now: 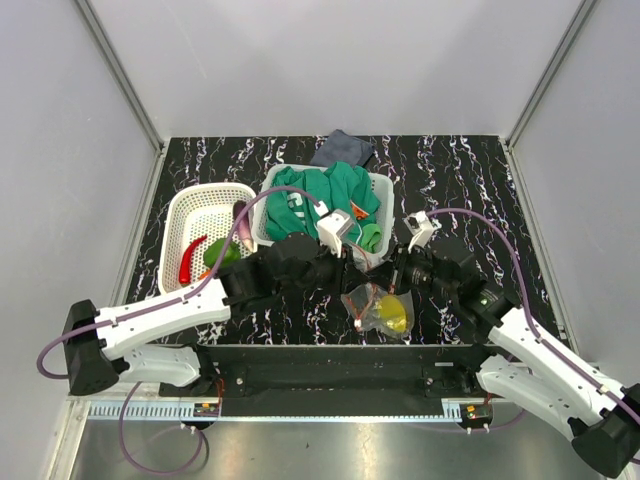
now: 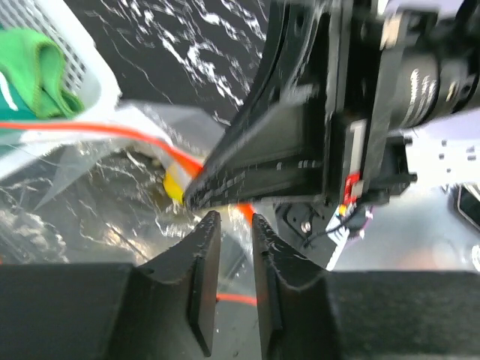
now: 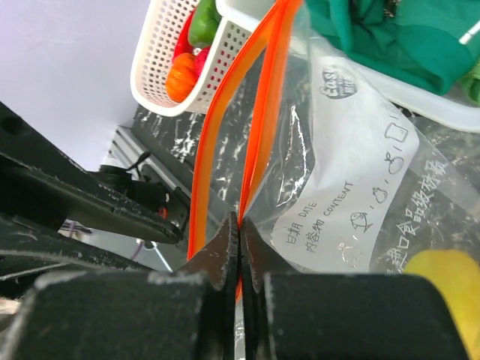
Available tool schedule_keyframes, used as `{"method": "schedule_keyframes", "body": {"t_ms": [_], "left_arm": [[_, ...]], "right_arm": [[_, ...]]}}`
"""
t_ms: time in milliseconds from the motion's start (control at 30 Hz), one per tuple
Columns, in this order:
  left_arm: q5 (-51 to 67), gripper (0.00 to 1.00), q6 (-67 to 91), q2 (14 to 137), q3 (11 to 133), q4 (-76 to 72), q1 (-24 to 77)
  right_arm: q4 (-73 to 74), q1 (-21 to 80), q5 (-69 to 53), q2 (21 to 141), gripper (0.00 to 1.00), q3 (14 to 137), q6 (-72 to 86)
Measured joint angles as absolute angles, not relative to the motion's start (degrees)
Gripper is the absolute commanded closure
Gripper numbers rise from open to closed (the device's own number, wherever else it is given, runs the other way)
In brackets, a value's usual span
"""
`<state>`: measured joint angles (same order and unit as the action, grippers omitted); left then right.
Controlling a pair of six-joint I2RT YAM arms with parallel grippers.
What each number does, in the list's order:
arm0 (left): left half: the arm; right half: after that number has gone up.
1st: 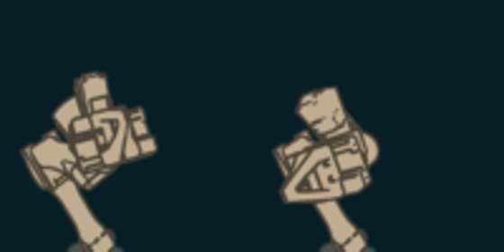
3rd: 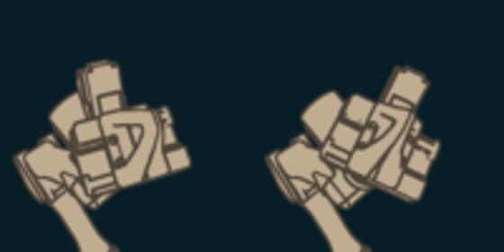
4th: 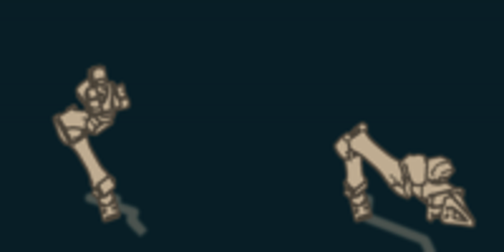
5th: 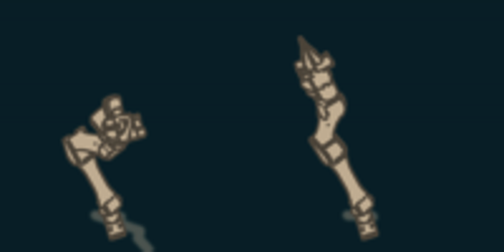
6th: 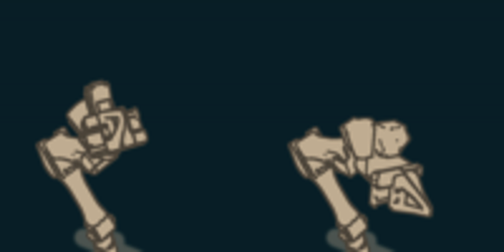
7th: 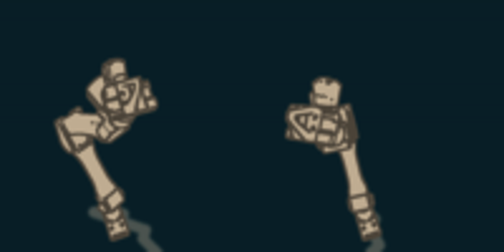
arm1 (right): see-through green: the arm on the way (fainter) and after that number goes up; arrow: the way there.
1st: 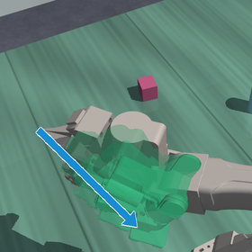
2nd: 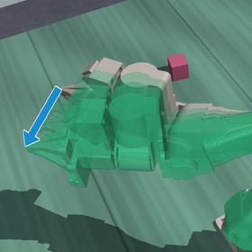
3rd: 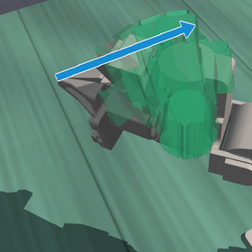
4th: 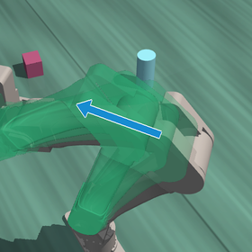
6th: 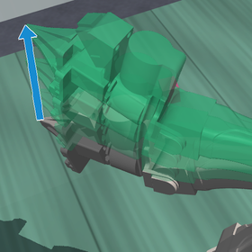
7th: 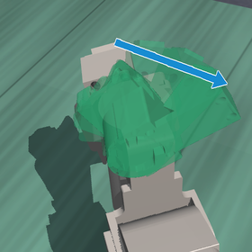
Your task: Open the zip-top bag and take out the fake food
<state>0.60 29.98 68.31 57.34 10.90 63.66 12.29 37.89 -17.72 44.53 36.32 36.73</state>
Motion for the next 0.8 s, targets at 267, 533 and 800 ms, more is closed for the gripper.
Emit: {"method": "schedule_keyframes", "body": {"t_ms": [267, 533, 800], "left_arm": [[-3.86, 0.83, 31.05, 69.01, 58.5, 14.02, 63.86], [-5.41, 0.84, 32.14, 68.84, 58.48, 15.46, 64.03], [-5.48, 0.87, 34.81, 73.12, 58.5, 16.4, 64.38]], "right_arm": [[8.01, 37.89, -20.91, 46.19, 1.0, 36.27, 38.59], [6.96, 37.89, -21.69, 46.26, 1.0, 36.01, 39.11], [11.55, 37.8, -18.26, 40.1, 1.0, 32.8, 39.35]]}}
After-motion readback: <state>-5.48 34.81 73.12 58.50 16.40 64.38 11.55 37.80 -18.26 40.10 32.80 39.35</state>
